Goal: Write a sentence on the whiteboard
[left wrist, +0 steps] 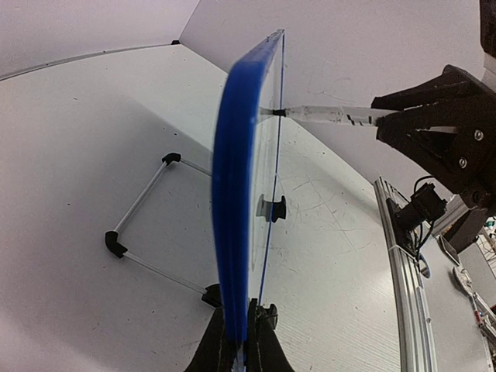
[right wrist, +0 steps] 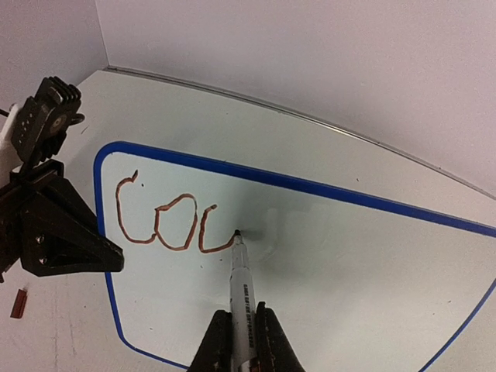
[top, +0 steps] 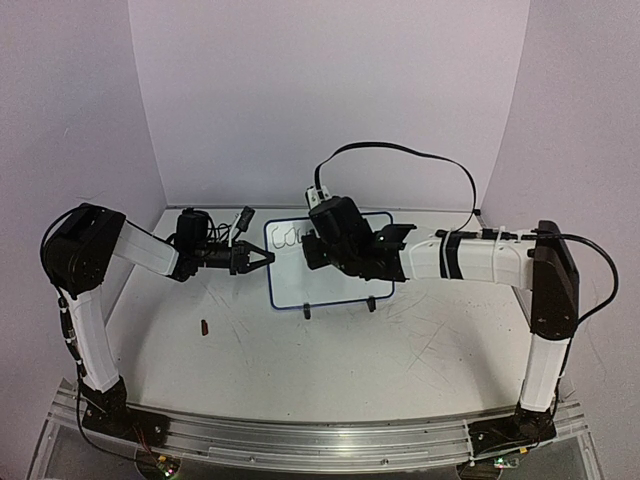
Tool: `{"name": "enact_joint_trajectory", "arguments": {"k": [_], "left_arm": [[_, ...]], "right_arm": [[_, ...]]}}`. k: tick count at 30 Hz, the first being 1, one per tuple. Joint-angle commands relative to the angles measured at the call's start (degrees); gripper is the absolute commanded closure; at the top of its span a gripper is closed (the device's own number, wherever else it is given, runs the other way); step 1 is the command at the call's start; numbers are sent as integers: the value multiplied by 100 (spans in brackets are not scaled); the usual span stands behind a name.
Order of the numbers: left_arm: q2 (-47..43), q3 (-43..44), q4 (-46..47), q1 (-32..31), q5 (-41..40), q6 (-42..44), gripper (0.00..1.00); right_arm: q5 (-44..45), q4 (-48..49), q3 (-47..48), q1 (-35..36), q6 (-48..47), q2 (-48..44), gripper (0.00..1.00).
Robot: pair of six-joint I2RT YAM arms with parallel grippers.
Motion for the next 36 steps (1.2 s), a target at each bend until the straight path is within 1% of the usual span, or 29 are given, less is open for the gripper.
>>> {"name": "enact_joint_trajectory", "arguments": {"k": [1, 7, 14, 22, 36], "left_arm": [[-115, 83, -168, 27, -434, 240, 100], [-119, 75, -168, 32, -441, 244, 100], [-106, 83, -165, 27, -449, 244, 100], [-105, 83, -174, 23, -450, 252, 100], [-130, 69, -186, 28, -456, 253, 100]], "right_arm": [[270, 44, 297, -107, -86, -137, 100], [281, 62, 346, -127, -141, -111, 100], [75, 62, 311, -127, -104, -83, 100], [-103, 53, 7, -110, 117, -174, 100], [-129, -15, -306, -50, 337, -323, 100]]}}
